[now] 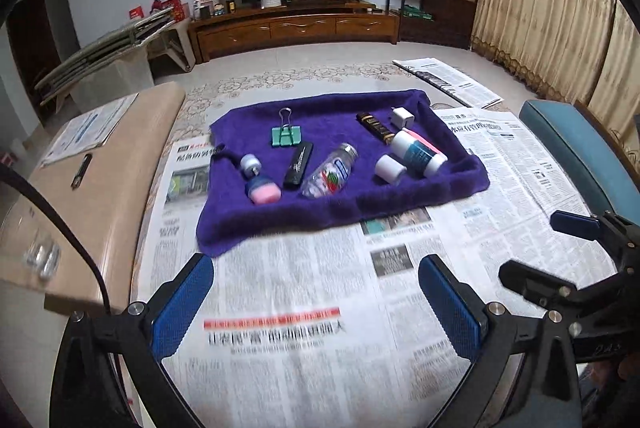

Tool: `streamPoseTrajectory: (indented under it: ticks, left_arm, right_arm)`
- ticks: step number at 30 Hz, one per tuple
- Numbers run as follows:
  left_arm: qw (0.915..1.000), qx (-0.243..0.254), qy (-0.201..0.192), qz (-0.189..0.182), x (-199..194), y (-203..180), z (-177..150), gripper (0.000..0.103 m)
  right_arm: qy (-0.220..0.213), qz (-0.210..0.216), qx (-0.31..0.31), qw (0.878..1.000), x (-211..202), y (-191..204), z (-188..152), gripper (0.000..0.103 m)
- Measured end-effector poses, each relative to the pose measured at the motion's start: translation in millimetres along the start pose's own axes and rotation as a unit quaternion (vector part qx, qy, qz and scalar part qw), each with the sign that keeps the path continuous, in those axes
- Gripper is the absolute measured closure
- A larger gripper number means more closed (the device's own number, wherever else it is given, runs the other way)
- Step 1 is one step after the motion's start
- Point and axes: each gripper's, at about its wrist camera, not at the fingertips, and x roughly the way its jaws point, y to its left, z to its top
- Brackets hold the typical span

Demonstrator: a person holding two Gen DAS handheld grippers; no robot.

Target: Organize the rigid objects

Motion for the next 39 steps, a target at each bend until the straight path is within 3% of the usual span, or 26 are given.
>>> streamPoseTrajectory:
  ticks: [7, 13, 20, 24, 39]
  left_arm:
    - [0.9996, -0.026, -0.008, 0.001, -24, 2, -18, 0.000]
    - [0.9991, -0.032, -0.008, 0.025, -33, 2, -30, 0.000]
    - [0.9991, -0.036, 0.011, 0.022, -33, -2, -40, 0.000]
    - [0.9988, -0.029, 0.008, 0.038, -36, -4, -41, 0.000]
    - [0.9983, -0.039, 0.008, 0.041, -40, 1, -41, 0.000]
  right_arm:
    - [-0.022, -0.029, 0.033, 0.999, -38, 6, -18, 0.000]
    - [-0.022, -0.035, 0.060, 0.997, -51, 6, -32, 0.000]
    - [-0.022, -0.040, 0.064, 0.997, -55, 11, -37, 0.000]
    - [-0.021, -0.042, 0.064, 0.997, -53, 14, -37, 0.000]
    - [-0.022, -0.040, 0.053, 0.998, -56, 23, -37, 0.000]
